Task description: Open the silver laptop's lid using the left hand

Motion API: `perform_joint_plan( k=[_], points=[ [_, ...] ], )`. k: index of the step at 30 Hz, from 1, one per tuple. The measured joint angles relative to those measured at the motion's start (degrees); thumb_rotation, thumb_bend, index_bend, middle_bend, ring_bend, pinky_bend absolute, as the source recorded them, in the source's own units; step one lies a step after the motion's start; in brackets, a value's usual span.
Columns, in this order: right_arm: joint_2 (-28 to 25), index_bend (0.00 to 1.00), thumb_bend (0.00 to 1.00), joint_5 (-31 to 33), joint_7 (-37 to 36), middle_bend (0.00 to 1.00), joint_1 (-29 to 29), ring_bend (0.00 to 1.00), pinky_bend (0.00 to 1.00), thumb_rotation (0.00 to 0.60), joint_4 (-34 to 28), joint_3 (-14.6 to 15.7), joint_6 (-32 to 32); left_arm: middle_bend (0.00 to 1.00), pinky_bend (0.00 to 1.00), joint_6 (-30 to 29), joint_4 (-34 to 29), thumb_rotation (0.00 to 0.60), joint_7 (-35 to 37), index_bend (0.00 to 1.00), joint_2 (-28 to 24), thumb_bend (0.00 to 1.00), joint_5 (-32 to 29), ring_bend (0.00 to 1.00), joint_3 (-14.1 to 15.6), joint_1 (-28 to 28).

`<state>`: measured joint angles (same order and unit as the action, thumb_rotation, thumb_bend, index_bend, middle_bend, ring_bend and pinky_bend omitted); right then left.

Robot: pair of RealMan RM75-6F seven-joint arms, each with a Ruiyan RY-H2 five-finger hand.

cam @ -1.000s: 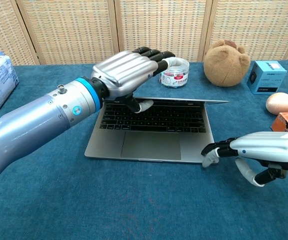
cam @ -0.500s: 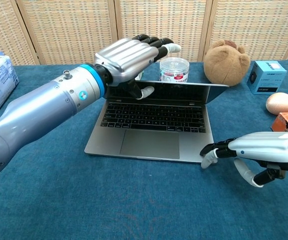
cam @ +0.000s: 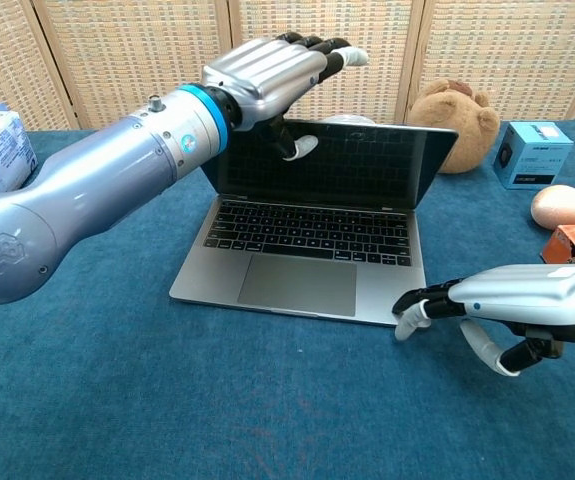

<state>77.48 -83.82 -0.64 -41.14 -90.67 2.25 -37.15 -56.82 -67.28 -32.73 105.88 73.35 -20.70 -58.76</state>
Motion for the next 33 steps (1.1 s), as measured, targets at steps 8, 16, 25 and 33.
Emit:
perform_joint_plan(
  k=[8, 16, 25, 33],
  points=[
    [0.17, 0.17, 1.00, 0.01, 0.13, 0.11, -0.60, 0.00, 0.06, 0.600, -0.16, 0.26, 0.39, 0.00, 0.00, 0.51, 0.38, 0.600, -0.44, 0.00, -0.49, 0.43, -1.95, 0.00, -1.31, -1.36],
    [0.13, 0.17, 1.00, 0.26, 1.28, 0.11, -1.28, 0.00, 0.06, 0.600, -0.81, 0.37, 0.78, 0.00, 0.00, 0.81, 0.81, 0.600, -0.90, 0.00, -1.22, 0.43, -4.02, 0.00, -2.84, -3.00],
    [0.51, 0.17, 1.00, 1.45, 2.19, 0.11, -2.11, 0.00, 0.06, 0.600, -0.98, 0.31, 1.63, 0.00, 0.00, 1.66, 2.88, 0.600, -1.38, 0.00, -1.06, 0.43, -6.87, 0.00, -4.87, -5.93],
    [0.69, 0.17, 1.00, 2.90, 2.25, 0.11, -3.06, 0.00, 0.06, 0.600, -0.40, 0.04, 2.88, 0.00, 0.00, 3.50, 7.31, 0.600, -1.33, 0.00, 0.01, 0.43, -10.02, 0.00, -5.83, -8.69]
  ],
)
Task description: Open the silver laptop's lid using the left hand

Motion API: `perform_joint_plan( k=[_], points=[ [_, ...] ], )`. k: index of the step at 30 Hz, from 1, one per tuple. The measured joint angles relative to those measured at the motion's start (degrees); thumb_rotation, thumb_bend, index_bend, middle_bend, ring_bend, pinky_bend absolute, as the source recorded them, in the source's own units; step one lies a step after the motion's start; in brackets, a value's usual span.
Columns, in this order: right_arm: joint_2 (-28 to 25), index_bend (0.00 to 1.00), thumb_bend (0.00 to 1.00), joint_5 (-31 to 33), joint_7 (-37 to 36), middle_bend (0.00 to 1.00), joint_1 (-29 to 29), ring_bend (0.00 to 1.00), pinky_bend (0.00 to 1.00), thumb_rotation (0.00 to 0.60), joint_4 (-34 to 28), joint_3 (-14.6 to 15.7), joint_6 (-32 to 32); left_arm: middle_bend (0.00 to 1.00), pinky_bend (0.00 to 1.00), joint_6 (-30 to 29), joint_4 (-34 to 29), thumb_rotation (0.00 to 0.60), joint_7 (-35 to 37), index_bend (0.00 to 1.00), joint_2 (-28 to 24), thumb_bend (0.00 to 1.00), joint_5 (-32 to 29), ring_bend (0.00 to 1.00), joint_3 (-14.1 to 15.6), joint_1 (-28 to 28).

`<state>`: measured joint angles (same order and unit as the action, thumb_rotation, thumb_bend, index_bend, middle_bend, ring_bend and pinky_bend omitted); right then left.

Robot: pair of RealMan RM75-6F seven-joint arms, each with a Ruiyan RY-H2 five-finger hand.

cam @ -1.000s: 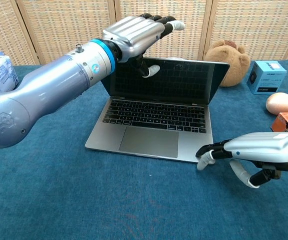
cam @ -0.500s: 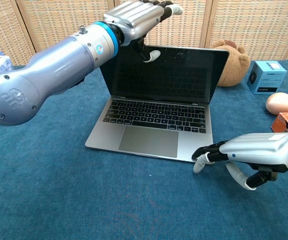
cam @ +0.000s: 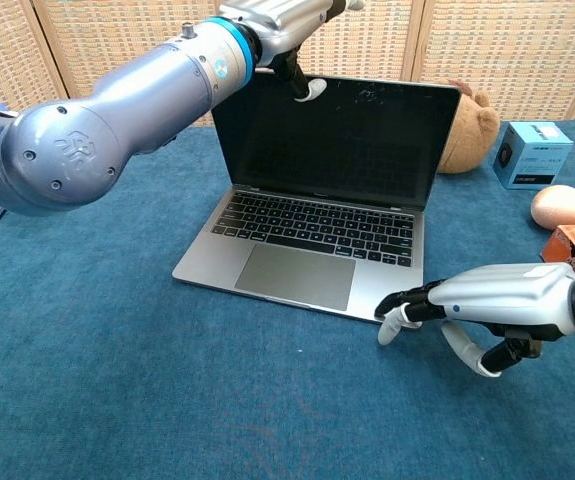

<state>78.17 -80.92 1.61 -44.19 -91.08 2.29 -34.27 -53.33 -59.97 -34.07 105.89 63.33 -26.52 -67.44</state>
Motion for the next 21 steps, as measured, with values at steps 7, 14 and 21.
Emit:
perform_joint_plan(
  k=[7, 14, 21],
  points=[
    [0.32, 0.17, 1.00, 0.33, -0.19, 0.11, -0.32, 0.00, 0.06, 0.600, 0.45, 0.19, 0.23, 0.00, 0.00, 0.41, 2.56, 0.600, 1.96, 0.00, 0.68, 0.43, -0.57, 0.00, 0.10, -1.70],
    [0.18, 0.17, 1.00, 0.23, -0.28, 0.11, -0.68, 0.00, 0.06, 0.600, 0.27, 0.31, 0.22, 0.00, 0.00, 0.13, 3.96, 0.600, 2.51, 0.00, 0.72, 0.43, -1.66, 0.00, -0.17, -2.94],
    [0.48, 0.17, 1.00, 0.64, 0.08, 0.11, -1.01, 0.00, 0.06, 0.600, 0.30, 0.34, 0.39, 0.00, 0.00, 0.86, 6.12, 0.600, 1.77, 0.00, 1.26, 0.43, -3.79, 0.00, -0.72, -4.69]
  ],
)
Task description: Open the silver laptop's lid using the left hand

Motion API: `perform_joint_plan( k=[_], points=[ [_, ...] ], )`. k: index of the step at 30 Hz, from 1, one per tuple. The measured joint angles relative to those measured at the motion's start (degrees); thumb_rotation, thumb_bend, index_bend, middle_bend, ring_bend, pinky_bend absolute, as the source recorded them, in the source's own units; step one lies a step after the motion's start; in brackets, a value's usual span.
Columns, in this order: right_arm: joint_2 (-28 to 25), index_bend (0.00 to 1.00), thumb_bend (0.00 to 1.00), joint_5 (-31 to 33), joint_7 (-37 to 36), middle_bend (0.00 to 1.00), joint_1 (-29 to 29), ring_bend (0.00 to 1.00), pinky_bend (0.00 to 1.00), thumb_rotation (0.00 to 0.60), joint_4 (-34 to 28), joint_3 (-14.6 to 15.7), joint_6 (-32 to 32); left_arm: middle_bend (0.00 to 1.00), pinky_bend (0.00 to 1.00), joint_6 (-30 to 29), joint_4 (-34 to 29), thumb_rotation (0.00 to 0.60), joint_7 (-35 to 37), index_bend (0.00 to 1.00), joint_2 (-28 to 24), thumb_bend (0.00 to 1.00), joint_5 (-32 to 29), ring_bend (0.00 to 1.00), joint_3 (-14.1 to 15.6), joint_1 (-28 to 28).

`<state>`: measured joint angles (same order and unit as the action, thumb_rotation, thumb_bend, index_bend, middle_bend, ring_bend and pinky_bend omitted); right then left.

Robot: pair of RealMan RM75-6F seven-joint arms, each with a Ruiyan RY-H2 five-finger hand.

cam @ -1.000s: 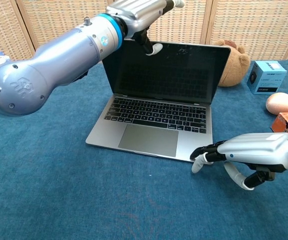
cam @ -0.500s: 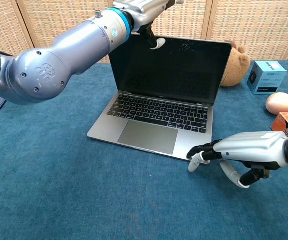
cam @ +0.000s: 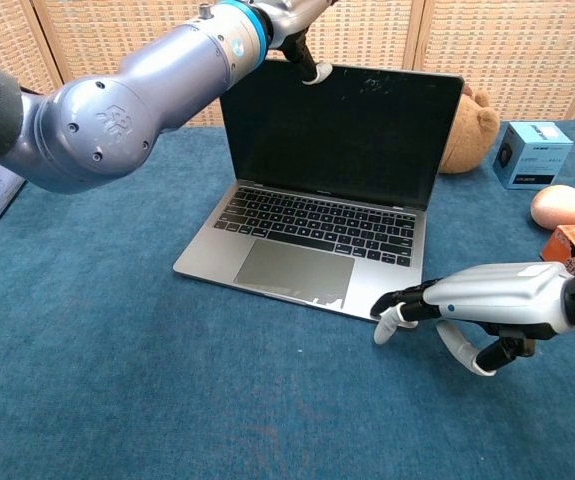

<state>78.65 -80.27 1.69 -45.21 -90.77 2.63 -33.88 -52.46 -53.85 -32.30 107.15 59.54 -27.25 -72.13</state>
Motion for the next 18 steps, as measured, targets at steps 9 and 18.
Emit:
perform_joint_plan(
  k=[9, 18],
  points=[
    [-0.01, 0.17, 1.00, 0.84, 0.54, 0.11, -0.36, 0.00, 0.06, 0.600, -0.16, 0.06, 0.29, 0.00, 0.00, 0.58, 2.95, 0.600, 0.62, 0.00, 1.13, 0.43, -1.80, 0.00, -0.79, -2.35],
    [0.29, 0.17, 1.00, 1.84, 1.50, 0.11, -0.60, 0.00, 0.06, 0.600, -0.06, 0.24, 0.53, 0.00, 0.00, 0.62, 3.69, 0.600, 0.06, 0.00, 0.93, 0.43, -3.62, 0.00, -1.21, -3.46]
  ],
)
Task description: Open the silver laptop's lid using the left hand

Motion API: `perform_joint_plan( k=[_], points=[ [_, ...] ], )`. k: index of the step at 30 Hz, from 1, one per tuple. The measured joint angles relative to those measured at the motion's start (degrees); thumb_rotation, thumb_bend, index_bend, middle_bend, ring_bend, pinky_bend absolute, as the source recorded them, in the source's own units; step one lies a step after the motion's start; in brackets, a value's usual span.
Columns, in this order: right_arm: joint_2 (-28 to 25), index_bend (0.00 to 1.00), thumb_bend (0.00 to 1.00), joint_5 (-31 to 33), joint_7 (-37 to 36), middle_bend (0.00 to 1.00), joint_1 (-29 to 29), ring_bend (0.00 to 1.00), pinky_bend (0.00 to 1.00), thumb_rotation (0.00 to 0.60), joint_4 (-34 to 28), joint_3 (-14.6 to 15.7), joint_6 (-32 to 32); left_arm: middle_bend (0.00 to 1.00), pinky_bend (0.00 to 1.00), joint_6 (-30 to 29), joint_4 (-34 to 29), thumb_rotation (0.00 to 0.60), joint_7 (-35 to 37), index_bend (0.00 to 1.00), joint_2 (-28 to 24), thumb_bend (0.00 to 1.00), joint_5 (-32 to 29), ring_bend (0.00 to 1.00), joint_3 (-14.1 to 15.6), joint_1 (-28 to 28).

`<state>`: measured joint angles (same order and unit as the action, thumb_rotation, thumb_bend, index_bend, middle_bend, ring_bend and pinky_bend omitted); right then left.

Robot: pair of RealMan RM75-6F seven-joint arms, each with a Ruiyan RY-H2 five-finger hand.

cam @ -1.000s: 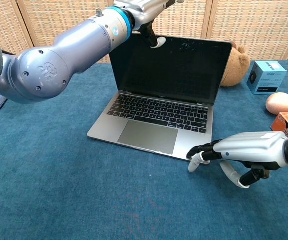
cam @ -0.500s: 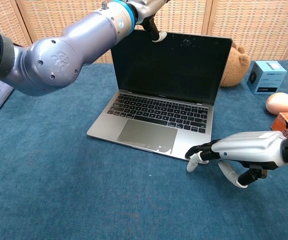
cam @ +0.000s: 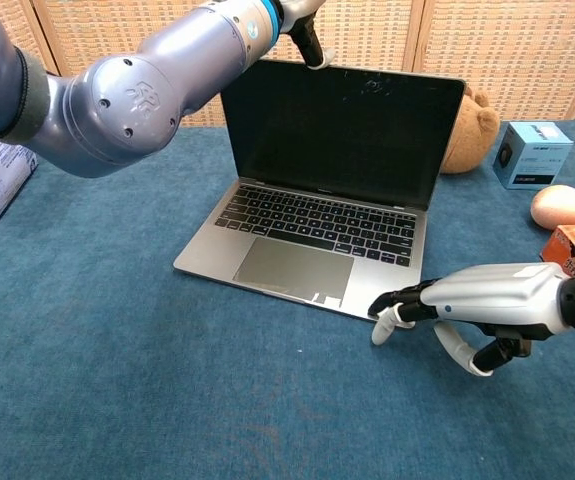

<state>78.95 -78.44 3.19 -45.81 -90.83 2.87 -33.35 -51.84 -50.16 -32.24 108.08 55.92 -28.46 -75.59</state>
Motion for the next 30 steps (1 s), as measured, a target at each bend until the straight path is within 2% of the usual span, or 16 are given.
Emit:
perform_joint_plan(
  k=[9, 14, 18, 23, 30],
  points=[
    [-0.35, 0.17, 1.00, 0.51, 0.38, 0.12, 0.07, 0.00, 0.07, 0.600, -0.69, -0.09, -0.72, 0.00, 0.00, -0.93, 0.16, 0.600, 1.47, 0.00, -0.29, 0.43, 0.00, 0.00, 0.13, -0.46],
    [-0.79, 0.17, 1.00, -0.87, -0.89, 0.12, 0.81, 0.00, 0.07, 0.600, -1.66, -0.43, -3.26, 0.00, 0.00, -2.70, -2.87, 0.600, 3.86, 0.00, -2.53, 0.43, 1.04, 0.00, -0.56, 0.08],
    [-1.82, 0.17, 1.00, -4.30, -3.27, 0.12, 1.72, 0.00, 0.07, 0.600, -3.43, -0.83, -7.13, 0.00, 0.00, -4.78, -8.49, 0.600, 4.54, 0.00, -6.41, 0.42, 1.76, 0.00, -1.32, 1.33],
    [-4.77, 0.17, 1.00, -10.01, -5.74, 0.12, 3.31, 0.00, 0.07, 0.600, -6.64, -1.24, -14.52, 0.00, 0.00, -7.57, -18.01, 0.600, 3.91, 0.00, -12.60, 0.37, 2.11, 0.00, -1.99, 4.07],
    [-10.64, 0.17, 1.00, -15.55, -7.44, 0.12, 7.05, 0.00, 0.07, 0.600, -10.21, -1.29, -25.26, 0.00, 0.00, -12.06, -33.34, 0.600, 4.64, 0.00, -24.08, 0.30, 3.47, 0.00, -1.18, 12.11]
  ],
)
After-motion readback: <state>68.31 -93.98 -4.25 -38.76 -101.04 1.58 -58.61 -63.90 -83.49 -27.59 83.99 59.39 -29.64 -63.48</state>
